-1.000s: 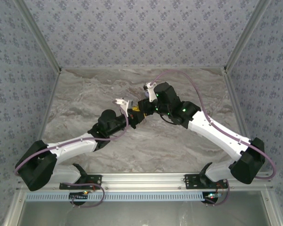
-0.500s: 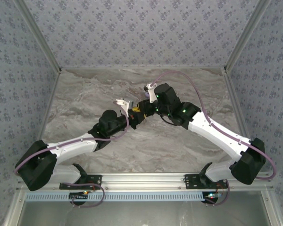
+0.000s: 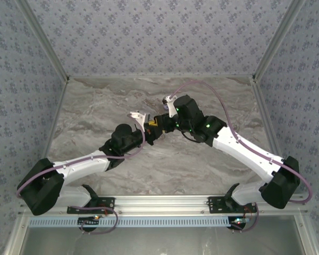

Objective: Insert the wireless bluetooth earbuds into the charging case

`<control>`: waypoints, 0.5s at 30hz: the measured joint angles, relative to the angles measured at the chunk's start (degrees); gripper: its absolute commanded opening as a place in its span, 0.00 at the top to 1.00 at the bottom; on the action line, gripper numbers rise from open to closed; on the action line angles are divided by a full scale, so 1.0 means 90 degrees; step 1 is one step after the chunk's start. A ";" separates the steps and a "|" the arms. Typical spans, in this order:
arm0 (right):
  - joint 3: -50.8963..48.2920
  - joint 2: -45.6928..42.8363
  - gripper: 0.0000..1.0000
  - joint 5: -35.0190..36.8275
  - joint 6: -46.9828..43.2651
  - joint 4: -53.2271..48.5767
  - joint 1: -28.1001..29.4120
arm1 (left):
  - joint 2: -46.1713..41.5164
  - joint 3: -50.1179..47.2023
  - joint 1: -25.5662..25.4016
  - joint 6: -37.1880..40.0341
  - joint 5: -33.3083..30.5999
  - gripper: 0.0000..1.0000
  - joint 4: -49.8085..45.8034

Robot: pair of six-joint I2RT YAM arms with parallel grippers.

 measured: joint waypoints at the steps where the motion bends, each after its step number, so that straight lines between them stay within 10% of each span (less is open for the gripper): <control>1: 0.0000 0.0000 0.76 0.0002 0.0000 0.0000 0.0000 | 0.0000 0.0000 0.0002 0.0007 0.0002 0.93 -0.0002; 15: -0.0002 -0.0022 0.65 0.0032 0.0002 -0.0107 0.0000 | -0.0002 0.0002 0.0005 0.0216 0.0187 0.93 -0.0075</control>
